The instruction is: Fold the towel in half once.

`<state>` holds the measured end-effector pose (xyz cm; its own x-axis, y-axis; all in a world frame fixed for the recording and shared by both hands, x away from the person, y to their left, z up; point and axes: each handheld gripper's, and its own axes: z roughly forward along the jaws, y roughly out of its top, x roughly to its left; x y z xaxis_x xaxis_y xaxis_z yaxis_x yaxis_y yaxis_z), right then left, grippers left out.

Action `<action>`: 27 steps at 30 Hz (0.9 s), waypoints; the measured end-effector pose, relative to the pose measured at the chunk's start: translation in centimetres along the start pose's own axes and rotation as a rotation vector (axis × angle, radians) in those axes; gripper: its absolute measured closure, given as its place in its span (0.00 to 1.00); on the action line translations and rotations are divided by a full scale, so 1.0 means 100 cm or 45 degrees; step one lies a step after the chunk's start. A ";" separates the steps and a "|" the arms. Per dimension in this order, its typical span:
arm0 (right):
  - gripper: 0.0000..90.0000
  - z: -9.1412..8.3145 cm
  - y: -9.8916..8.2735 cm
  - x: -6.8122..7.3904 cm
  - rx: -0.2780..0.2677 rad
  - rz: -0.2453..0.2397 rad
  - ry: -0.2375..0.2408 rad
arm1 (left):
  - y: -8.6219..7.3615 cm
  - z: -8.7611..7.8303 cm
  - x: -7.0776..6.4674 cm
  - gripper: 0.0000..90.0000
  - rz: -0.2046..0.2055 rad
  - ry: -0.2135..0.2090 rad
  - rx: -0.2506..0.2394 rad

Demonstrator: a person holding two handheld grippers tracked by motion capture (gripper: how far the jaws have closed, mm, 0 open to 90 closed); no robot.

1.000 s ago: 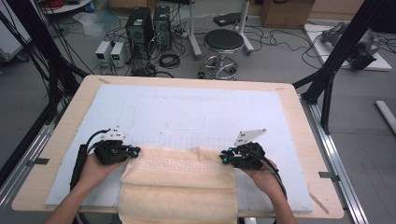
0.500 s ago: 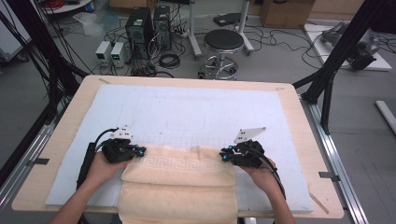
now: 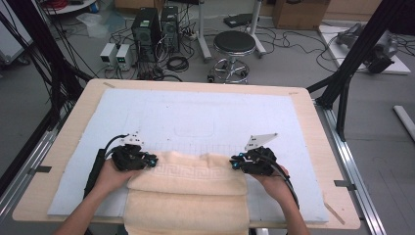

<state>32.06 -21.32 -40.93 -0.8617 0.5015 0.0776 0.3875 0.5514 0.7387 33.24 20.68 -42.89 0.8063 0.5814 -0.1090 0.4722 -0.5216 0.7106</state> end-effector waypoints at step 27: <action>0.89 -0.041 0.010 0.042 -0.141 -0.112 0.034 | -0.018 -0.073 -0.052 0.98 0.118 -0.018 -0.244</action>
<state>27.48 -21.41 -37.12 -0.8996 0.4359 0.0261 0.2729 0.5145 0.8129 25.58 23.19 -38.49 0.8488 0.5267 -0.0456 0.3203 -0.4437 0.8369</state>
